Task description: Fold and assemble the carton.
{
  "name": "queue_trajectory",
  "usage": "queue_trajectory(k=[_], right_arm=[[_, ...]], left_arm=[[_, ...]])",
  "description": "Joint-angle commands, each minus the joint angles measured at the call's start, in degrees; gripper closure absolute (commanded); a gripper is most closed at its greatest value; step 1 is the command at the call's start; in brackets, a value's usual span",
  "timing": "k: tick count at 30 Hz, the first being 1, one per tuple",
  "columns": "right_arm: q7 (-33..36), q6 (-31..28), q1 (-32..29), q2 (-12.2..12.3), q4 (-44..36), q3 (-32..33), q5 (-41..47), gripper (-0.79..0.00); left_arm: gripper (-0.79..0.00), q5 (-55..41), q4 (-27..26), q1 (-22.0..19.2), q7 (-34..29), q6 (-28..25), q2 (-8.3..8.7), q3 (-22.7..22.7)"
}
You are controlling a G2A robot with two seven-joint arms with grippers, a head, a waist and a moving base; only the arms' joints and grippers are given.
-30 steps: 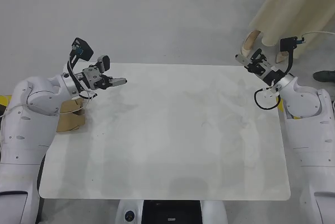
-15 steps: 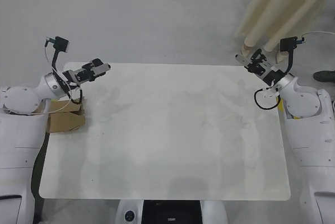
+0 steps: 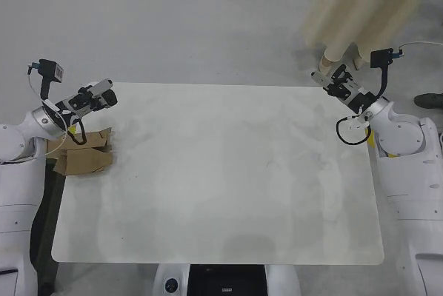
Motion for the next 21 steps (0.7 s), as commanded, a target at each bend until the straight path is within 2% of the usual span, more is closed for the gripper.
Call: queue_trajectory(k=[1, 11, 14, 21], right_arm=[[0.0, 0.0, 0.0, 0.0, 0.0, 0.0, 0.0, -0.785], [0.0, 0.0, 0.0, 0.0, 0.0, 0.0, 0.0, -0.785], [0.0, 0.0, 0.0, 0.0, 0.0, 0.0, 0.0, -0.785], [0.0, 0.0, 0.0, 0.0, 0.0, 0.0, 0.0, -0.785]], left_arm=[[-0.785, -0.05, 0.26, 1.42, 0.69, 0.28, 0.36, -1.91], [-0.785, -5.71, 1.41, 9.21, -0.41, 2.4, 2.1, -12.38], [-0.785, -5.38, 1.75, 10.75, 2.15, 3.52, 2.44, -14.76], [-0.785, -4.16, 3.42, 13.93, 12.48, 5.74, 2.94, -20.56]])
